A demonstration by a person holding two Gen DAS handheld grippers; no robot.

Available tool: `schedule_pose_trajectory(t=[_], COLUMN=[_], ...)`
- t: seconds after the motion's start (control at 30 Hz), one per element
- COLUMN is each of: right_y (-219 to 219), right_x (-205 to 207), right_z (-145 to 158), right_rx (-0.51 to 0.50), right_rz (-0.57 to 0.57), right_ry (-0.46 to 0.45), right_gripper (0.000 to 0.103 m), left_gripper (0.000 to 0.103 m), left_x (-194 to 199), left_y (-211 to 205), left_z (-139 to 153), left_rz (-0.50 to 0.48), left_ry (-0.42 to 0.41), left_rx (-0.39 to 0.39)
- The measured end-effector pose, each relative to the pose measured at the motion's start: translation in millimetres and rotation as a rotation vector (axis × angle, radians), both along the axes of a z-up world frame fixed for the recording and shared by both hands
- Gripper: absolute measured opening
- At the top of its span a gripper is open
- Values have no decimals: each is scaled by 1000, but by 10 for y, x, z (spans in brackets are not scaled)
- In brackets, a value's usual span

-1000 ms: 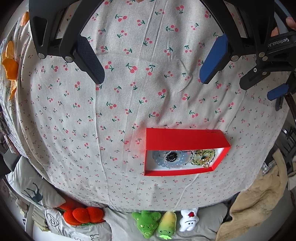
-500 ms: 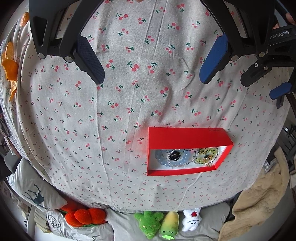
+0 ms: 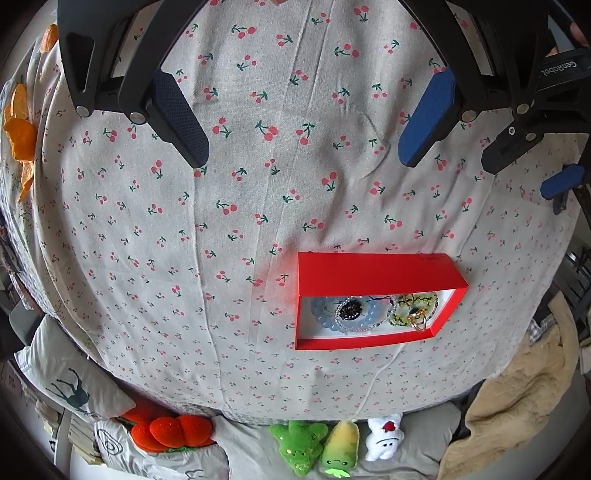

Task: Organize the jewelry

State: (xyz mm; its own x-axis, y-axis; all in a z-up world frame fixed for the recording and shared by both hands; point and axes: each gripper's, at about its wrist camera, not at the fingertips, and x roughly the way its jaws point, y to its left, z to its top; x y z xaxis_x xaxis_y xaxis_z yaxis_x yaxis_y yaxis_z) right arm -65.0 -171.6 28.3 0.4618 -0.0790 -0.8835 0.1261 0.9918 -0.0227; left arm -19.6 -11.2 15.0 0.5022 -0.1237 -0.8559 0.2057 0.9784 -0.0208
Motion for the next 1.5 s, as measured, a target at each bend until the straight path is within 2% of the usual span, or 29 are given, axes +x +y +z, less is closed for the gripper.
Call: schedule_pose_trajectory(t=[0.67,1.1,1.5], right_y=[-4,-36,-36], right_x=[3,-3,1], right_z=[-5,-17,-23], right_rx=[-2,-4,-8], right_rz=[-2,-6,-9], right_ry=[2,1,2], right_gripper=[103,103,103], left_gripper=[102,102,102], left_x=[-5,-5,17], left_y=[3,-28,-6], left_z=[3,-64,-73], left_rz=[2,5,25], left_ry=[-16,41,44], left_rx=[3,11,19])
